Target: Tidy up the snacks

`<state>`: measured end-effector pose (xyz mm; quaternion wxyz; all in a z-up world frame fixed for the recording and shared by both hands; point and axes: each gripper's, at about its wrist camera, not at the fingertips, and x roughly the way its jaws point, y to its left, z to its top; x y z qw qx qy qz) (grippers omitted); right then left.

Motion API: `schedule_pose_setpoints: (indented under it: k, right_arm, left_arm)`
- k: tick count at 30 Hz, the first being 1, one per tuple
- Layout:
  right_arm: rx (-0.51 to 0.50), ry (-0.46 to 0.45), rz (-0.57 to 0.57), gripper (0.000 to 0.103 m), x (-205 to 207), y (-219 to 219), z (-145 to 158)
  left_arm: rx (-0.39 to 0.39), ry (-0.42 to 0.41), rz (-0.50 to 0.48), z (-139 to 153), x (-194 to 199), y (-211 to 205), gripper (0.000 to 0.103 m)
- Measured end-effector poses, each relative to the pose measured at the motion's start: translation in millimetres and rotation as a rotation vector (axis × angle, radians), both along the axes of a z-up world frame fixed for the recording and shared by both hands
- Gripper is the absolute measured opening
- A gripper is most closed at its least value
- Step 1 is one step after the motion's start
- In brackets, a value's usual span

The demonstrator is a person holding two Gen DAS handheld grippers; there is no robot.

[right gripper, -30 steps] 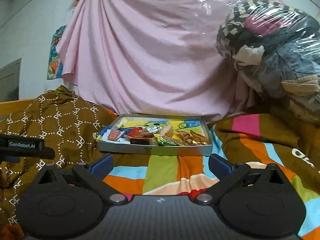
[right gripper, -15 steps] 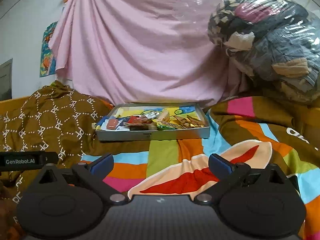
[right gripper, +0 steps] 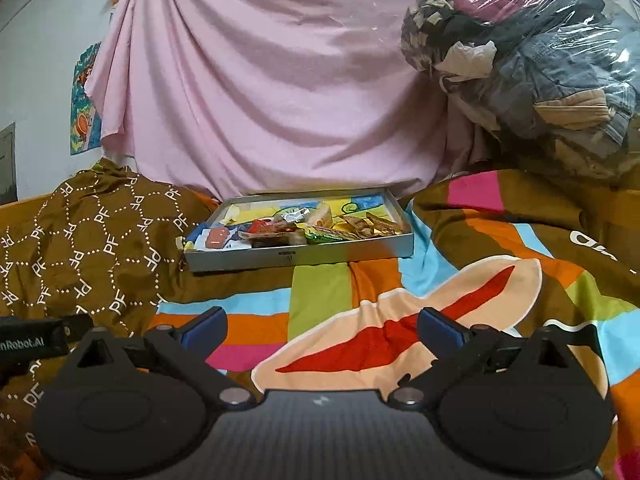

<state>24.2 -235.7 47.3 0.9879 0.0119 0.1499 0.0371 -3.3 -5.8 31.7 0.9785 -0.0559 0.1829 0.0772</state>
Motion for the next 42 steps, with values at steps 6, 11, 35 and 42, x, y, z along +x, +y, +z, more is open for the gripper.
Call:
schedule_pose_setpoints:
  k: [6,11,35,42]
  right_arm:
    - [-0.006,-0.004,0.006,0.103,-9.5,2.5,2.0]
    - [-0.007,-0.007,0.013,0.103,-9.9,4.5,1.9]
    - [0.007,0.009,0.026,0.103,-7.5,7.2,-1.1]
    - [0.005,0.012,0.031,0.103,-7.3,8.6,-2.2]
  left_arm:
    - [0.012,-0.009,-0.005,-1.9,-9.5,-1.2,0.102]
    - [0.024,-0.012,0.002,-2.3,-12.5,-1.2,0.102]
    - [0.039,-0.019,-0.012,-3.0,-14.3,-3.4,0.102]
    - [0.032,-0.016,-0.012,-3.3,-14.2,-2.4,0.102]
